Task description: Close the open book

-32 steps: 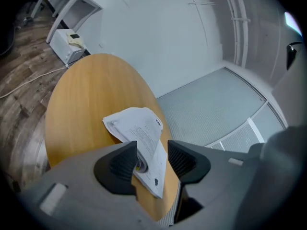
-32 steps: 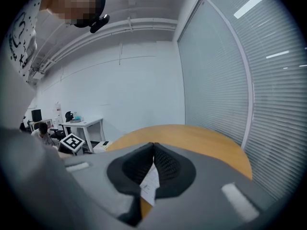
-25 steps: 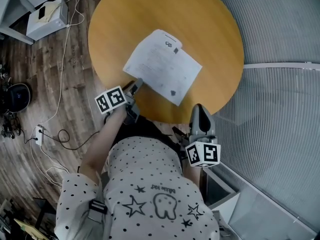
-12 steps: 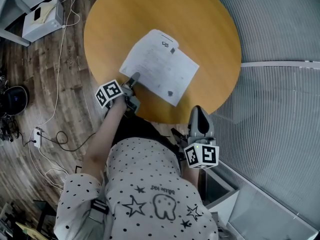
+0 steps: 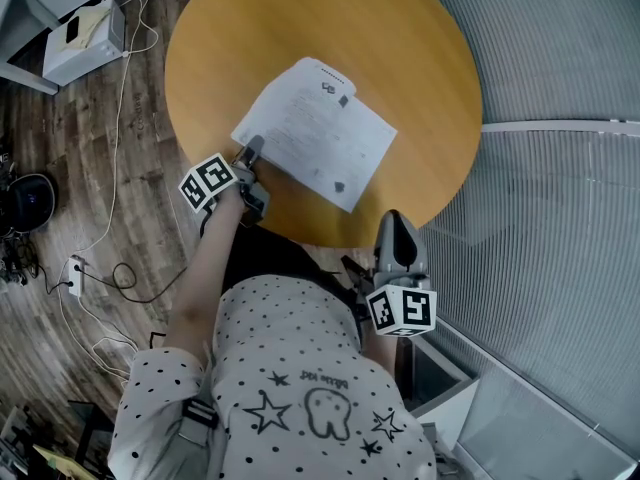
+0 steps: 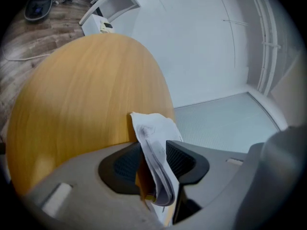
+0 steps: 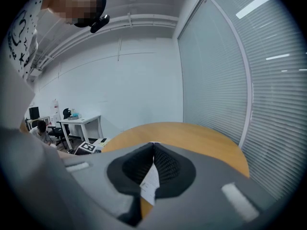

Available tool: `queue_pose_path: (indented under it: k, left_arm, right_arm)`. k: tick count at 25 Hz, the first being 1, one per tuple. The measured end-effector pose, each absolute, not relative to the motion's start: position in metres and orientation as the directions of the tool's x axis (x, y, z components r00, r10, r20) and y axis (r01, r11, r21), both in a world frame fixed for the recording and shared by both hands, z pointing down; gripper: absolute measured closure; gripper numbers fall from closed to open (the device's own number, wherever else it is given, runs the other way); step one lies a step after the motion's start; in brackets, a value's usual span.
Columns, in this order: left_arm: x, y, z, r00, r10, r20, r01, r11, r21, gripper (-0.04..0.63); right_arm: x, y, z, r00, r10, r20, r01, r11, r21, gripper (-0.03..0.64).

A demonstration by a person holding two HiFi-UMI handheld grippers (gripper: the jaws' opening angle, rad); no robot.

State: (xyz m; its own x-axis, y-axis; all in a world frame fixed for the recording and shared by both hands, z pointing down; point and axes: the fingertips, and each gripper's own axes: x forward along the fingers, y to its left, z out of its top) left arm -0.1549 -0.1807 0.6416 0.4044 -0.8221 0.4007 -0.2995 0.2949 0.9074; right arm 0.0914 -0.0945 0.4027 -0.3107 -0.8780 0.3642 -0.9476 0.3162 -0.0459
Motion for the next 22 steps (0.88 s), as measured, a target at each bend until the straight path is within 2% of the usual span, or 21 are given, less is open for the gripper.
queue_pose_path:
  k: [2, 6, 8, 14, 22]
  left_arm:
    - [-0.159, -0.180, 0.641, 0.393, -0.820, 0.415, -0.337, 0.291, 0.895, 0.460]
    - [-0.159, -0.179, 0.638, 0.374, -0.827, 0.421, -0.354, 0.292, 0.888, 0.511]
    - [-0.159, -0.179, 0.638, 0.362, -0.825, 0.434, -0.400, 0.283, 0.872, 0.537]
    - [-0.156, -0.180, 0.632, 0.332, -0.793, 0.512, -0.691, 0.165, 0.704, 0.552]
    - [-0.160, -0.180, 0.615, 0.299, -0.803, 0.516, -0.778, 0.109, 0.619, 0.555]
  right_arm:
    - [0.091, -0.095, 0.402, -0.314, -0.878, 0.363, -0.947, 0.319, -0.047, 0.612]
    - [0.091, -0.096, 0.402, -0.318, -0.877, 0.361, -0.945, 0.323, -0.048, 0.612]
    - [0.091, -0.095, 0.403, -0.318, -0.877, 0.361, -0.945, 0.322, -0.050, 0.612]
    - [0.098, -0.094, 0.405, -0.305, -0.879, 0.366, -0.950, 0.309, -0.049, 0.612]
    - [0.100, -0.092, 0.402, -0.297, -0.883, 0.363, -0.953, 0.299, -0.051, 0.612]
